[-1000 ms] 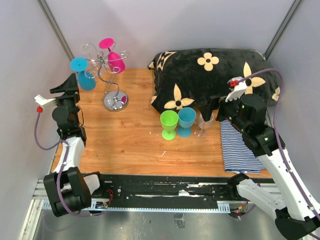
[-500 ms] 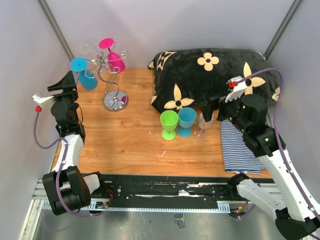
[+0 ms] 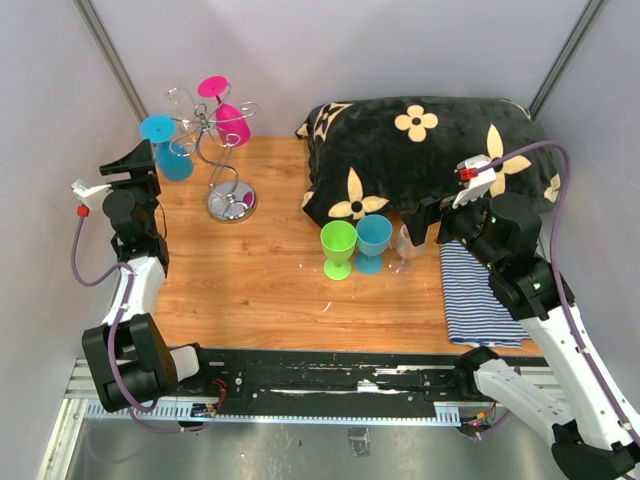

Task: Take the wine glass off the wine glass rack
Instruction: Pick up the wine glass from the wine rack.

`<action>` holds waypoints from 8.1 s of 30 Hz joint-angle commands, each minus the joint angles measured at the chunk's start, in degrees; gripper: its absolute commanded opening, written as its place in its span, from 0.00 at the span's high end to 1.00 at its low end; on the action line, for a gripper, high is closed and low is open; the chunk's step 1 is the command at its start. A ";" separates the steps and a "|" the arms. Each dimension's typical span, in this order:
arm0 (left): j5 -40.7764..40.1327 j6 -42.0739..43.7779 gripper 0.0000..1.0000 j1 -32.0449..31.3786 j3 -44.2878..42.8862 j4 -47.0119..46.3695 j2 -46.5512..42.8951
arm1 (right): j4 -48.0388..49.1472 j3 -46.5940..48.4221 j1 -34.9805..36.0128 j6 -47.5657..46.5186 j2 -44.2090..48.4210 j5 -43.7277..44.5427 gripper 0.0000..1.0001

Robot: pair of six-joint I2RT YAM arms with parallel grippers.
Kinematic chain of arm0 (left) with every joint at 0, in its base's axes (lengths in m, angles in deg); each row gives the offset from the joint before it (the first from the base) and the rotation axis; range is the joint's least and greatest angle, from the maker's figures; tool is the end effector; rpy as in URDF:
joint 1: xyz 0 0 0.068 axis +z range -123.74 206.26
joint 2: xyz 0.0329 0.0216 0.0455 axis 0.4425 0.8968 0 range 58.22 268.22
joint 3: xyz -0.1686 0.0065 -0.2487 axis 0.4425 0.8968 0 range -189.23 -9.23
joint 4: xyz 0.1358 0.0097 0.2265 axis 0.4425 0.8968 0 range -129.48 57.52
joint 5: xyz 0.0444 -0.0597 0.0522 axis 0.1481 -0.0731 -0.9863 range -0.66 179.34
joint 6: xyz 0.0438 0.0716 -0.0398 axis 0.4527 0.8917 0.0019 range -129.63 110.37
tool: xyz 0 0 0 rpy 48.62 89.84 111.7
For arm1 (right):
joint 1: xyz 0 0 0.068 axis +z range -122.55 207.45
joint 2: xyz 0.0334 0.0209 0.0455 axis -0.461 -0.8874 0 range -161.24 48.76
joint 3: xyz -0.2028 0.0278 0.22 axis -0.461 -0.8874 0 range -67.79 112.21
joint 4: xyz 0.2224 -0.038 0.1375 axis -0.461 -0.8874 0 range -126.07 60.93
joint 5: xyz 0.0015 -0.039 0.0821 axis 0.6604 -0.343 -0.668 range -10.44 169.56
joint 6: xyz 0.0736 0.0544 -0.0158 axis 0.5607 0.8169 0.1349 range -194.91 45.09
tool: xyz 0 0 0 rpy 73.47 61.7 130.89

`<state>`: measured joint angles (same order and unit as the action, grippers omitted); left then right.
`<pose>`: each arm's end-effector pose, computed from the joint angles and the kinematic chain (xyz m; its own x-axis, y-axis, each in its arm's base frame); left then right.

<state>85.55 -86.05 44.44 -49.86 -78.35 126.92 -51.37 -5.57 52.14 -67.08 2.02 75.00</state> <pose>0.2978 0.1037 0.3518 0.4042 -0.8882 -0.2185 0.0855 0.2746 -0.9577 0.1778 0.0891 0.4318 -0.1736 0.0698 -0.9823 -0.4688 0.8714 0.1448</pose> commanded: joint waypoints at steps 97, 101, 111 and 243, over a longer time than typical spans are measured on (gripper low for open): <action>-22.79 -1.76 0.99 -22.36 3.47 -10.78 0.37 | 1.18 -0.89 -0.93 -2.87 1.39 -1.67 0.02; -24.74 -4.21 0.99 -24.13 4.32 -7.06 -2.25 | 0.75 -0.56 -0.95 -2.83 1.39 -1.94 0.02; -30.20 -1.94 1.00 -25.73 3.65 4.53 -9.15 | 0.49 -0.46 -1.00 -1.48 0.90 -2.64 0.02; -16.94 7.21 1.00 -18.73 -13.09 18.25 -3.10 | 2.55 -5.59 -0.85 -1.86 3.54 -1.24 0.02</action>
<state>63.01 -82.29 24.85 -58.93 -61.12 123.36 -50.28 -10.25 52.14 -69.22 5.32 73.60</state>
